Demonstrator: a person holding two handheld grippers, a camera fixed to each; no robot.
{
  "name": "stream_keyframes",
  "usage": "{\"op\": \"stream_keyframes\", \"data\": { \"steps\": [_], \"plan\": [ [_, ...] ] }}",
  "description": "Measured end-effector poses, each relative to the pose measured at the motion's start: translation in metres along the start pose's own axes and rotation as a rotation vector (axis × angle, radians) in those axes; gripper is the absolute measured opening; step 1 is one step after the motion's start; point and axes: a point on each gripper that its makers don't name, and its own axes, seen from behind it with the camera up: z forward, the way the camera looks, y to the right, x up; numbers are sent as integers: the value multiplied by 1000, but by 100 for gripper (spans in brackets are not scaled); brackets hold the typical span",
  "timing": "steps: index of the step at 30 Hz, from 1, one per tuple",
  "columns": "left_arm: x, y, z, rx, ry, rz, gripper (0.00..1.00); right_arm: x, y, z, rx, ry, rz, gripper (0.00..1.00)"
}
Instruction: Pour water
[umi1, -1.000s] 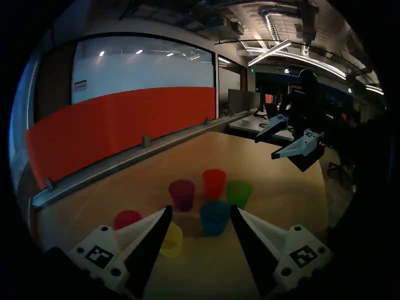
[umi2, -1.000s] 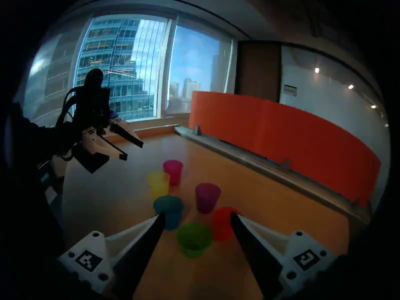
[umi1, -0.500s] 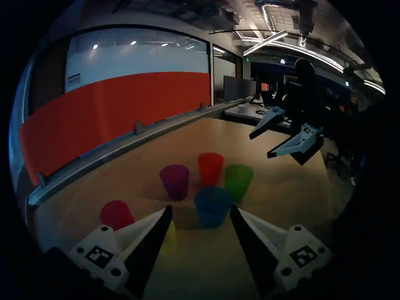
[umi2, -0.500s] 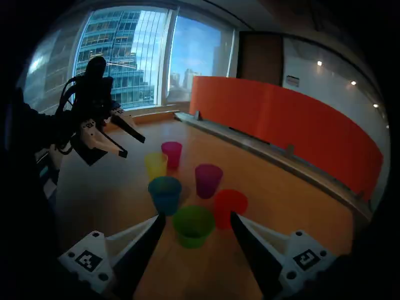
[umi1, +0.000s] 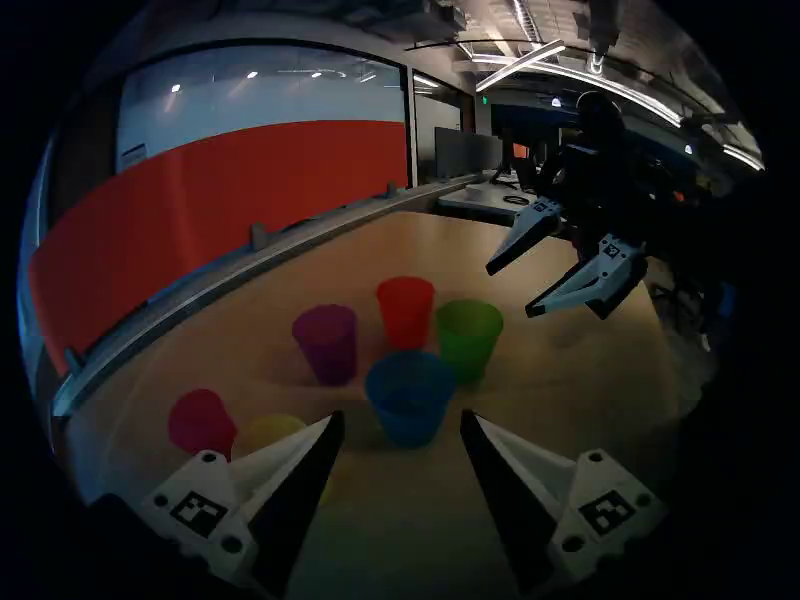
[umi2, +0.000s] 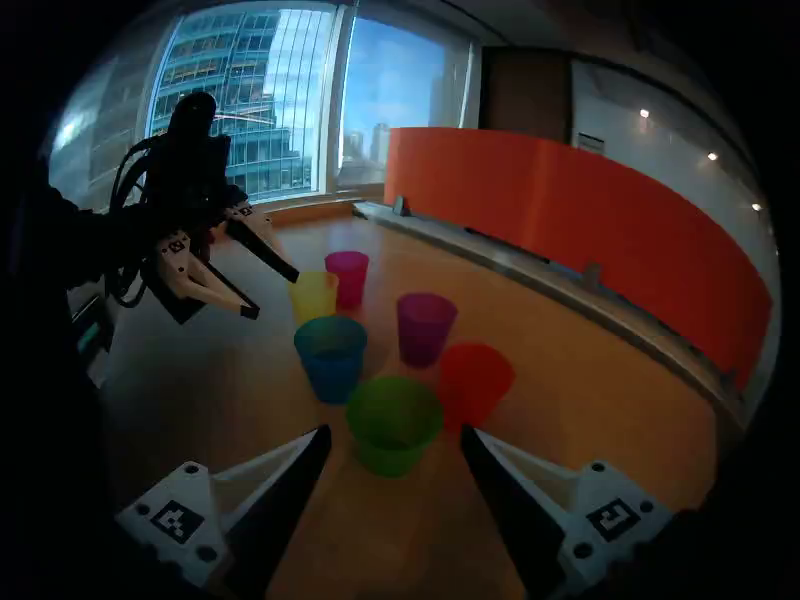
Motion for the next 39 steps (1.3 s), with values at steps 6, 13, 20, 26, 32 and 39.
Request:
{"op": "stream_keyframes", "data": {
  "steps": [6,13,20,26,32,39],
  "plan": [
    [-9,3,12,0,-23,8,86,-9,-3,6,9,-11,0,100],
    [-15,1,24,0,-41,6,86,-15,-4,12,13,-18,0,100],
    [-22,-1,39,-3,-59,12,86,-20,-4,20,17,-27,2,100],
    [-26,-2,50,-8,-72,17,86,-22,-4,30,25,-33,9,100],
    [-28,-2,58,-18,-80,19,86,-24,-3,39,28,-37,13,100],
    [-28,0,66,-35,-81,16,86,-25,-3,47,37,-46,13,100]
  ]
}}
